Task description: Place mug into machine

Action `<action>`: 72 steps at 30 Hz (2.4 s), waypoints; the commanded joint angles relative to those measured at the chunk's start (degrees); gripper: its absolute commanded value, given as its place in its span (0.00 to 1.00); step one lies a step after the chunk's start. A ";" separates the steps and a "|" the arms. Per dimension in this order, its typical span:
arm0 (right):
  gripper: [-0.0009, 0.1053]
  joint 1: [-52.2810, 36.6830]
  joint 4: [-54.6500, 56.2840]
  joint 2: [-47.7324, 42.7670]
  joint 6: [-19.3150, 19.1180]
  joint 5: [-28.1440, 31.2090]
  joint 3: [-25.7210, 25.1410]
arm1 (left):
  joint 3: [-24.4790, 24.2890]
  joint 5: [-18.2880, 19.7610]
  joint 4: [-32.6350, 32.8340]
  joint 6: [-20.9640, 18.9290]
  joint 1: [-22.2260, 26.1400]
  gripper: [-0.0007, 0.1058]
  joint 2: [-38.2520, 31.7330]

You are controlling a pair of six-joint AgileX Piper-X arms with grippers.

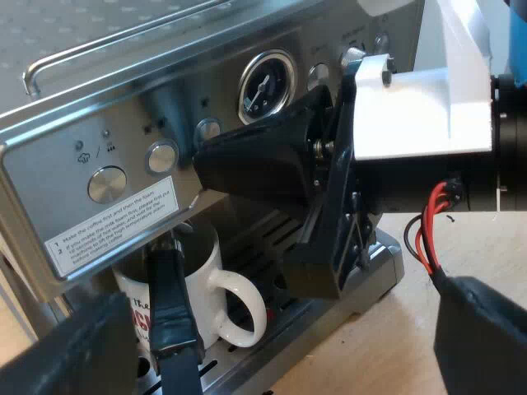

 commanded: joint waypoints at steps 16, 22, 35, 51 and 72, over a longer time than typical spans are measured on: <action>0.43 1.67 18.72 -11.40 5.53 -8.74 -1.12 | -0.31 0.63 -1.06 -1.08 0.00 0.97 -0.10; 0.87 1.67 23.21 -13.40 6.27 -10.94 -1.12 | -0.31 0.63 -0.96 -1.08 0.00 0.97 -0.10; 0.87 -10.90 26.52 -16.64 6.27 -13.80 -1.12 | -2.28 0.45 -1.08 -1.08 10.39 0.97 1.53; 0.87 -27.69 38.20 -31.14 0.26 -13.32 -1.12 | -10.39 0.45 2.76 -1.08 14.41 0.97 1.53; 0.87 -50.34 49.00 -47.68 -8.03 -19.96 -0.07 | -10.56 -6.21 15.10 -1.08 14.41 0.97 -12.49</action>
